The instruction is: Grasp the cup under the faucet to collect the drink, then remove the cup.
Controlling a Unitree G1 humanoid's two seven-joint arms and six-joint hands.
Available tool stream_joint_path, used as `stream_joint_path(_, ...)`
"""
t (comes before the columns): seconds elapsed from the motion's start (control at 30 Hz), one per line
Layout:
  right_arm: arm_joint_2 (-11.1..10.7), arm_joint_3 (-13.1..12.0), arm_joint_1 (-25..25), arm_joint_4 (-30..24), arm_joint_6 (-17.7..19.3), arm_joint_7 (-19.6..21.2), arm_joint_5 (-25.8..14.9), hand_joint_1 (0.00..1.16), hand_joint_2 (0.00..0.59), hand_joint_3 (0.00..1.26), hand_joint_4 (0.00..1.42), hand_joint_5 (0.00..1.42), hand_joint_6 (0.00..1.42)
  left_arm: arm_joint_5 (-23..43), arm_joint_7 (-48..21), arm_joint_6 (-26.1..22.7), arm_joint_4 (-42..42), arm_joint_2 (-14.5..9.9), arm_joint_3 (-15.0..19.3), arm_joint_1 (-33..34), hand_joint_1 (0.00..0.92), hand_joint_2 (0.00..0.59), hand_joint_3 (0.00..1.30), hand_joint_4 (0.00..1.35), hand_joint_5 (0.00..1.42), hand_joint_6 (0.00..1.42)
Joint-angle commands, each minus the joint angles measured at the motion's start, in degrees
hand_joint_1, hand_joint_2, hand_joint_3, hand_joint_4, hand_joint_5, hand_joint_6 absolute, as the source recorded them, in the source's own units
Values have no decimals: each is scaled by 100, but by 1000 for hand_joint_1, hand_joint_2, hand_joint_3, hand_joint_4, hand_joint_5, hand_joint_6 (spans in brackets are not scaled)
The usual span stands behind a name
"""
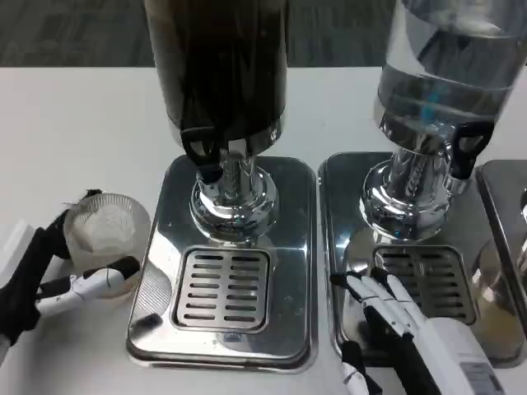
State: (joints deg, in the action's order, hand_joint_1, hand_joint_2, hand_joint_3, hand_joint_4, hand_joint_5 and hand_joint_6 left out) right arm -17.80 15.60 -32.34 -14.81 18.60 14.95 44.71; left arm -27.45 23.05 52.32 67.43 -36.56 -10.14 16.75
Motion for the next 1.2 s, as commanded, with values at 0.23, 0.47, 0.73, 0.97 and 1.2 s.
stream_joint_path(0.23,-88,-37,-10,-92,48,-122,-180,439,586,127,109,28,243,12,291,139,22,154,13,-56,301,109,401,442,731,766)
stream_joint_path(0.47,-98,-26,67,-53,87,-159,-239,441,586,127,115,36,248,-15,418,181,19,159,7,-56,301,115,453,511,796,841)
stream_joint_path(0.73,-110,19,225,29,115,-207,-289,444,586,127,119,49,262,-16,687,386,-127,116,72,-230,307,122,495,569,858,927)
stream_joint_path(0.97,-75,33,273,69,157,-174,-318,446,586,127,119,50,261,20,860,549,-301,42,173,-498,304,114,515,587,879,962)
stream_joint_path(1.2,-51,52,273,91,153,-146,-310,448,586,119,119,50,254,39,903,801,-624,-70,385,-720,302,113,521,603,880,968)
